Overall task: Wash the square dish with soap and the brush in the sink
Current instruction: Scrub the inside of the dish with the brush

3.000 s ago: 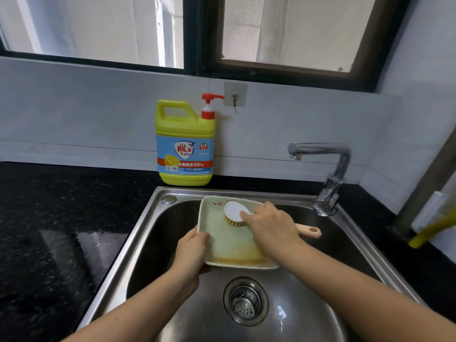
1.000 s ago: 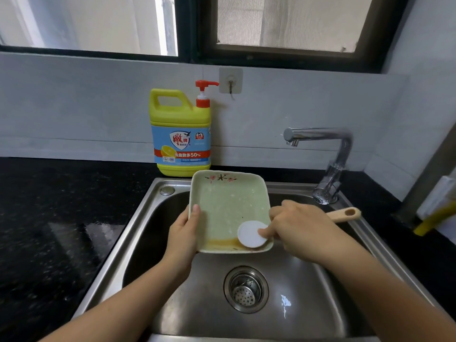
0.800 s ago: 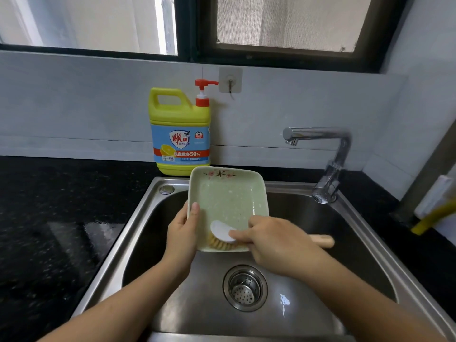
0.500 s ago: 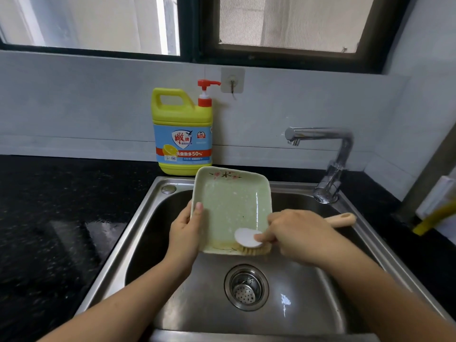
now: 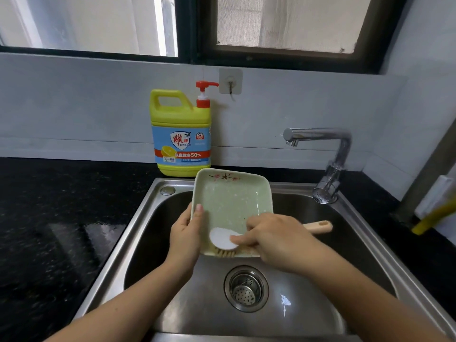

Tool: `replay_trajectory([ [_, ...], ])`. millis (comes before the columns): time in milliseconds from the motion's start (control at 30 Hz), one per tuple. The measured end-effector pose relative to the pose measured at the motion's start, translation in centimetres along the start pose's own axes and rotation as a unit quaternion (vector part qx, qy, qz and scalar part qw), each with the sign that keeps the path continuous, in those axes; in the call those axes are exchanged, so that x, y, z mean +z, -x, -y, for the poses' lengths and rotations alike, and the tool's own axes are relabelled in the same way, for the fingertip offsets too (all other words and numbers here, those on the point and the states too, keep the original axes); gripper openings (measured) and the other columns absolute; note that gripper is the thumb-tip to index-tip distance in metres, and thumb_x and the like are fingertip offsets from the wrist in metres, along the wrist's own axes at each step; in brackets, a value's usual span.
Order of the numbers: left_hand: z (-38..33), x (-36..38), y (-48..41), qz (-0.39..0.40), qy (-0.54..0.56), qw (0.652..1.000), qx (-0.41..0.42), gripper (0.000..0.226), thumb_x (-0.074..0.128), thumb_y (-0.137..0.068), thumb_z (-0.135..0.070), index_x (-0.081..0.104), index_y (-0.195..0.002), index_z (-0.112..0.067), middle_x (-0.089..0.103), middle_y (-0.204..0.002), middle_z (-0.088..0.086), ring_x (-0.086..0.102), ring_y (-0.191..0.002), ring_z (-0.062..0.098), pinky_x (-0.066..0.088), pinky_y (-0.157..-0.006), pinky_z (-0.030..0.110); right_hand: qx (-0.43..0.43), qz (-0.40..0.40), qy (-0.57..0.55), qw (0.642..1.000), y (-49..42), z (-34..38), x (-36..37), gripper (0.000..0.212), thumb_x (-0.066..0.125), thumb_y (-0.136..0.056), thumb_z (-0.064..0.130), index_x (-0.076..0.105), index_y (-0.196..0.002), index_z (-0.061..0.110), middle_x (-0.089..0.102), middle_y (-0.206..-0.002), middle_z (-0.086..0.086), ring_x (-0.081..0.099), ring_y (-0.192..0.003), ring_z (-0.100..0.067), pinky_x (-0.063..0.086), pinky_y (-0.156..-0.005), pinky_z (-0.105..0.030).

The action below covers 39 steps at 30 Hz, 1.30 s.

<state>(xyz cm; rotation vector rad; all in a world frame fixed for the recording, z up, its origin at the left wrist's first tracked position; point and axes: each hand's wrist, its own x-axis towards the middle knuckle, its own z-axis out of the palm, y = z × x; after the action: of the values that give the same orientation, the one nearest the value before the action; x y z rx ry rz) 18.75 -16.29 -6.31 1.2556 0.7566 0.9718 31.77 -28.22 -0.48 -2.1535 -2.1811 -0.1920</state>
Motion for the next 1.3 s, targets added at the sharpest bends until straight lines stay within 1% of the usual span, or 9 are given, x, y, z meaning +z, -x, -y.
replay_trajectory([
  [167,0.0,-0.2,-0.3,-0.002,-0.003,1.0,0.004,0.023,0.046,-0.097,-0.032,0.062,-0.112,-0.029,0.067,-0.107,0.0,0.063,-0.1,0.02,0.053,-0.088,0.042,0.091,0.074,0.081,0.99,1.3,-1.9,-1.6,0.032,0.042,-0.098,0.035,0.059,-0.124,0.032,0.055,-0.111,0.005,0.049,-0.107,-0.02,0.034,-0.07,-0.032],
  [300,-0.1,-0.1,-0.2,-0.006,0.001,1.0,-0.002,0.02,0.046,-0.097,-0.032,0.061,-0.11,-0.03,0.067,-0.105,-0.003,0.063,-0.1,0.019,0.053,-0.087,0.041,0.112,0.024,0.154,0.981,0.7,-1.4,-0.6,0.026,0.047,-0.096,0.029,0.061,-0.117,0.03,0.054,-0.102,0.0,0.049,-0.096,-0.023,0.03,-0.063,-0.032],
  [400,-0.1,-0.2,-0.3,-0.011,0.031,0.999,-0.04,0.019,0.047,-0.097,-0.032,0.064,-0.104,-0.029,0.068,-0.104,0.002,0.065,-0.097,0.023,0.055,-0.083,0.043,0.139,-0.054,0.178,0.973,0.1,-1.3,0.7,0.03,0.079,-0.062,0.013,0.071,-0.089,0.023,0.055,-0.07,-0.003,0.051,-0.063,-0.024,0.025,-0.047,-0.028],
  [500,-0.1,0.0,-0.1,0.014,0.038,0.997,-0.064,0.026,0.047,-0.097,-0.031,0.063,-0.114,-0.02,0.069,-0.103,0.005,0.066,-0.093,0.023,0.055,-0.072,0.035,0.156,-0.09,0.156,0.971,-0.2,-2.2,1.2,0.053,0.084,-0.04,0.001,0.074,-0.089,0.018,0.054,-0.06,-0.004,0.047,-0.049,-0.023,0.022,-0.04,-0.025],
  [700,-0.2,-0.1,-0.2,0.008,0.036,0.997,-0.061,0.025,0.047,-0.097,-0.03,0.062,-0.115,-0.021,0.069,-0.103,0.004,0.067,-0.092,0.021,0.054,-0.068,0.032,0.081,-0.028,0.117,0.989,0.8,-3.1,0.5,0.037,0.051,-0.094,0.023,0.05,-0.128,0.038,0.045,-0.094,0.001,0.044,-0.088,-0.021,0.033,-0.06,-0.032],
  [800,-0.3,-0.3,-0.3,-0.005,0.031,0.998,-0.05,0.021,0.047,-0.097,-0.03,0.063,-0.109,-0.026,0.068,-0.103,0.002,0.066,-0.093,0.021,0.055,-0.072,0.035,0.053,0.044,0.092,0.993,1.0,-2.5,-0.8,0.032,0.039,-0.1,0.034,0.051,-0.129,0.038,0.035,-0.09,0.006,0.045,-0.098,-0.02,0.031,-0.067,-0.032],
  [933,-0.5,-0.2,-0.1,0.006,0.01,1.0,-0.017,0.019,0.046,-0.097,-0.028,0.063,-0.105,-0.031,0.068,-0.099,-0.003,0.065,-0.09,0.015,0.053,-0.072,0.03,0.021,0.058,0.09,0.994,1.2,-1.5,-1.2,0.035,0.034,-0.101,0.034,0.058,-0.125,0.025,0.035,-0.09,0.005,0.048,-0.102,-0.021,0.029,-0.068,-0.032],
  [1167,-0.3,0.2,0.1,0.012,-0.001,0.999,-0.046,0.024,0.045,-0.097,-0.03,0.065,-0.107,-0.02,0.071,-0.095,0.007,0.067,-0.087,0.024,0.053,-0.066,0.032,-0.012,-0.002,0.054,0.998,-0.8,1.7,0.4,0.041,0.049,-0.094,0.02,0.046,-0.133,0.035,0.046,-0.099,-0.004,0.047,-0.095,-0.026,0.03,-0.063,-0.033],
  [1300,-0.5,-0.2,-0.2,0.001,0.036,0.997,-0.071,0.031,0.046,-0.098,-0.031,0.065,-0.11,-0.011,0.071,-0.1,0.014,0.068,-0.093,0.03,0.055,-0.071,0.037,-0.025,-0.065,0.127,0.989,-2.1,1.6,1.5,0.039,0.082,-0.055,0.021,0.072,-0.091,0.031,0.053,-0.066,0.002,0.052,-0.056,-0.019,0.026,-0.043,-0.023],
])
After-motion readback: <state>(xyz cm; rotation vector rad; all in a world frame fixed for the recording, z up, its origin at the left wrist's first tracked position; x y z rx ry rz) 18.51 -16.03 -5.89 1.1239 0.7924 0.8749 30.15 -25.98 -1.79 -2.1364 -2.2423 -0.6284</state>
